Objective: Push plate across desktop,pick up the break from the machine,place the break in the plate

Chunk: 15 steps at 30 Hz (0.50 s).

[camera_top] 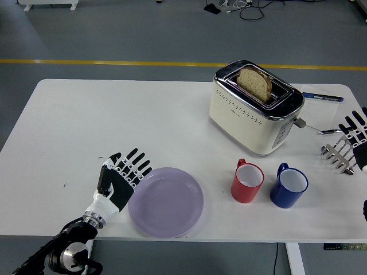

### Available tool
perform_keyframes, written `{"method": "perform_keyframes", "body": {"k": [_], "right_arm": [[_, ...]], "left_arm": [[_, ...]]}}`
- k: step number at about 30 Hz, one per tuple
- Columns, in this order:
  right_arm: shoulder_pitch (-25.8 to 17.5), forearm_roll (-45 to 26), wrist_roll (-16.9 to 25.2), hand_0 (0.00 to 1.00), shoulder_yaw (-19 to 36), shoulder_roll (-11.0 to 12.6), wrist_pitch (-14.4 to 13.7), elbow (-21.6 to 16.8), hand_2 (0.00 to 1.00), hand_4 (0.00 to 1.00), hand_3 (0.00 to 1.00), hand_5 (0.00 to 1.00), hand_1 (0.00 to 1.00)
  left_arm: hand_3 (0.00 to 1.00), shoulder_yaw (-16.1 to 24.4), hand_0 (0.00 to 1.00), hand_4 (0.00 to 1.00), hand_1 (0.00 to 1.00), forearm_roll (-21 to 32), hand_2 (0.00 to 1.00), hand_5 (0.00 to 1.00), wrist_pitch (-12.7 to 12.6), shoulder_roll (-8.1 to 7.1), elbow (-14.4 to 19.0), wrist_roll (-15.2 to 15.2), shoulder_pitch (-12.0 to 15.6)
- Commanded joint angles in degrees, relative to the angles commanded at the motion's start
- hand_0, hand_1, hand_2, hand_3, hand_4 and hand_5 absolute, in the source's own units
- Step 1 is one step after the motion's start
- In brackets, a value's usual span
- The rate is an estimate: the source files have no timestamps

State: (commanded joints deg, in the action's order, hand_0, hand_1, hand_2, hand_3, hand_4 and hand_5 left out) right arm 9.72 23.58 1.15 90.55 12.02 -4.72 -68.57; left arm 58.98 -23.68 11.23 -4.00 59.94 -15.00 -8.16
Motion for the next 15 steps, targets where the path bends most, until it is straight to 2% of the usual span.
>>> {"method": "perform_keyframes", "body": {"k": [7,10,13,15], "right_arm": [[0.06,0.02,-0.01,0.671,0.03,0.0,0.01,0.0,0.639,0.449,0.635,0.566,0.636],[0.21,0.66,0.01,0.671,-0.15,0.04,-0.13,-0.09,0.639,0.449,0.635,0.566,0.636],[0.95,4.35,0.56,0.671,-1.08,0.61,-1.28,-0.51,0.639,0.449,0.635,0.566,0.636],[1.61,7.07,1.11,0.673,-1.77,1.19,-2.3,-1.0,0.638,0.45,0.635,0.564,0.636]], "left_arm": [[0.86,0.31,0.812,0.522,0.834,-2.32,0.875,0.998,-4.79,-0.25,1.07,-2.85,0.51],[0.86,1.1,0.828,0.519,0.848,-6.75,0.882,0.998,-10.53,-0.16,2.63,-6.49,0.95],[0.86,3.15,0.828,0.519,0.848,-10.53,0.882,0.998,-16.44,0.13,4.4,-9.14,1.7],[0.83,4.64,0.804,0.513,0.832,-12.29,0.872,0.998,-18.61,0.45,5.15,-9.87,2.27]]}}
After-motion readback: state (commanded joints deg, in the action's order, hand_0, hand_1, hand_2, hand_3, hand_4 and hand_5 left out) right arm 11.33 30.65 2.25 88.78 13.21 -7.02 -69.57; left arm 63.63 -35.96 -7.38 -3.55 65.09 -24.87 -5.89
